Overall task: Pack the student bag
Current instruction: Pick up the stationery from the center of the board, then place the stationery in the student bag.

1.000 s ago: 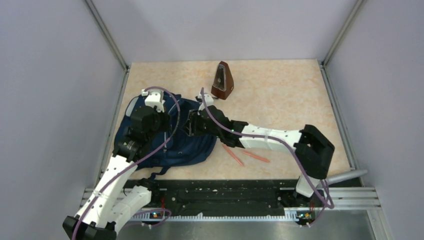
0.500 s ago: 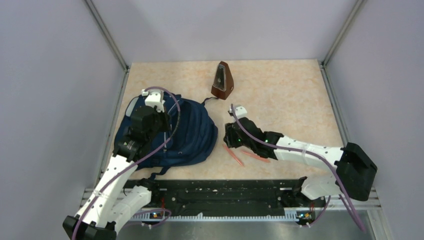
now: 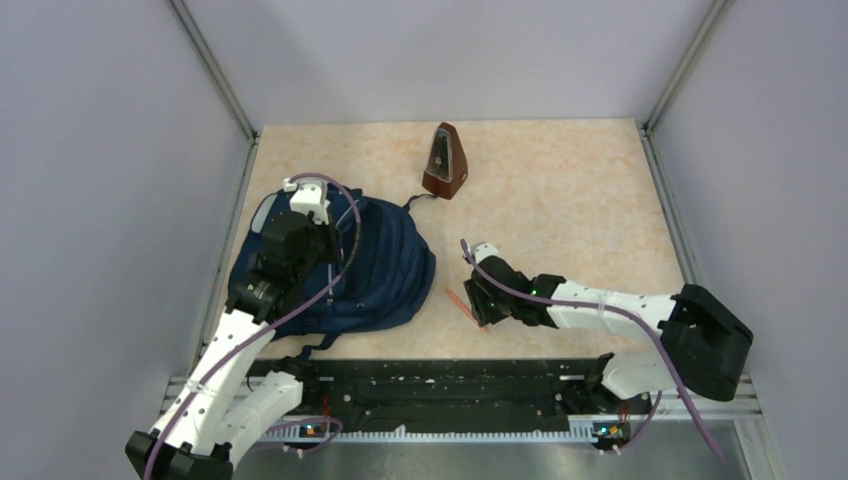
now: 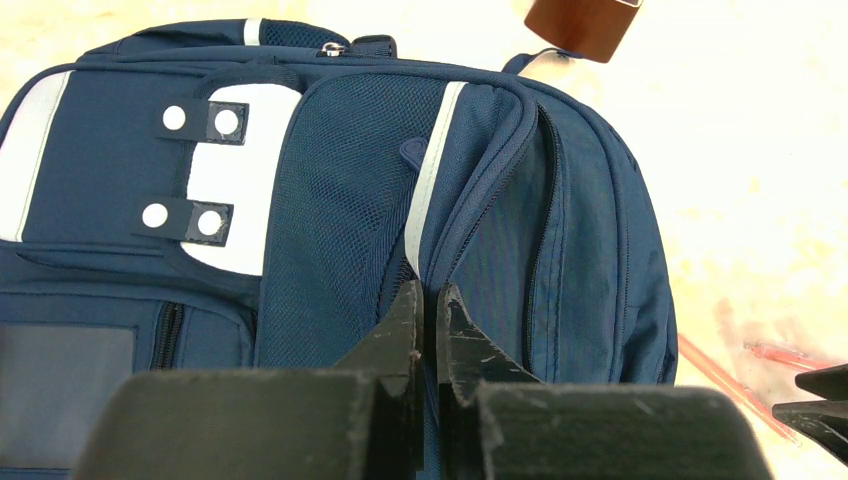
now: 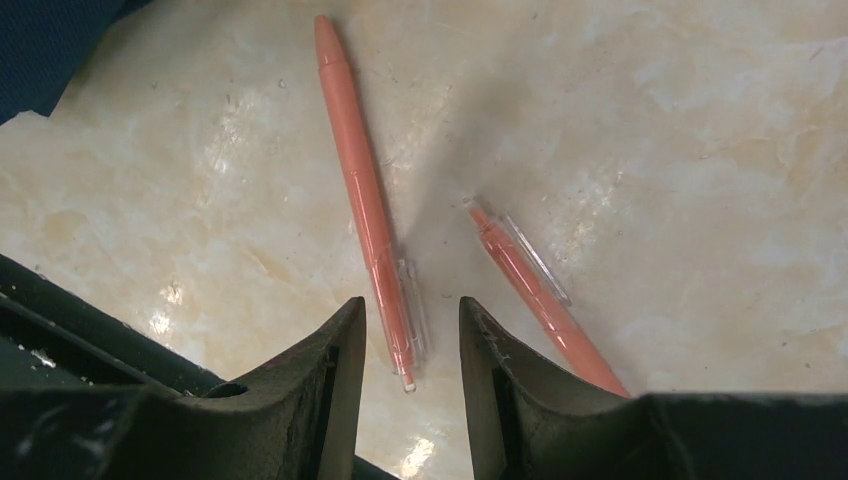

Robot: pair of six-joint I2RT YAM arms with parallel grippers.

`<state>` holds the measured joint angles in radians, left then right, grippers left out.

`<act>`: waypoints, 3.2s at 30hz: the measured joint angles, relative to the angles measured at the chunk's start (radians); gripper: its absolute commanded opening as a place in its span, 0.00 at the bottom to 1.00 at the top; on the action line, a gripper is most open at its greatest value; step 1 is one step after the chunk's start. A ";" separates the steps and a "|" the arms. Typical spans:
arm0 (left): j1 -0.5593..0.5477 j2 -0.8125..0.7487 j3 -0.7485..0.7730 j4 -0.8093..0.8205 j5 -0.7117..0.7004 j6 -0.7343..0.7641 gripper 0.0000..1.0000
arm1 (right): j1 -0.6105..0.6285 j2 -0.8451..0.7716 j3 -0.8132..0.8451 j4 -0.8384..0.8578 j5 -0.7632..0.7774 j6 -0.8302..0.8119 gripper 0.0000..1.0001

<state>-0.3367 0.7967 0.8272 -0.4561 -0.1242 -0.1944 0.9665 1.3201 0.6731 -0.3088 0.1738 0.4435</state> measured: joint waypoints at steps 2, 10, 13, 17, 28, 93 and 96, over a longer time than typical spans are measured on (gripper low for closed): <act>0.000 0.000 0.000 0.000 0.000 0.000 0.00 | 0.002 0.011 0.000 0.006 -0.013 -0.011 0.39; 0.000 0.000 0.000 0.000 0.000 0.003 0.00 | 0.029 0.087 0.001 0.042 -0.023 -0.051 0.36; 0.000 0.000 0.000 0.000 0.000 0.003 0.00 | 0.037 0.123 0.018 0.046 -0.008 -0.066 0.34; 0.000 0.000 0.000 0.000 0.000 0.004 0.00 | 0.041 0.167 0.053 0.054 0.010 -0.084 0.33; 0.000 0.000 0.000 0.000 0.000 0.004 0.00 | 0.066 0.228 0.111 0.044 0.071 -0.127 0.21; 0.000 -0.029 0.000 -0.014 0.020 0.003 0.00 | 0.058 0.624 0.756 0.333 -0.178 0.477 0.00; 0.000 -0.029 0.000 -0.014 0.020 0.003 0.00 | 0.066 0.638 0.763 0.345 -0.143 0.476 0.00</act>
<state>-0.3367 0.7673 0.8268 -0.4706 -0.1043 -0.1913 1.0325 1.9579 1.4361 0.0360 0.0307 0.9199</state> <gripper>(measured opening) 0.027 0.030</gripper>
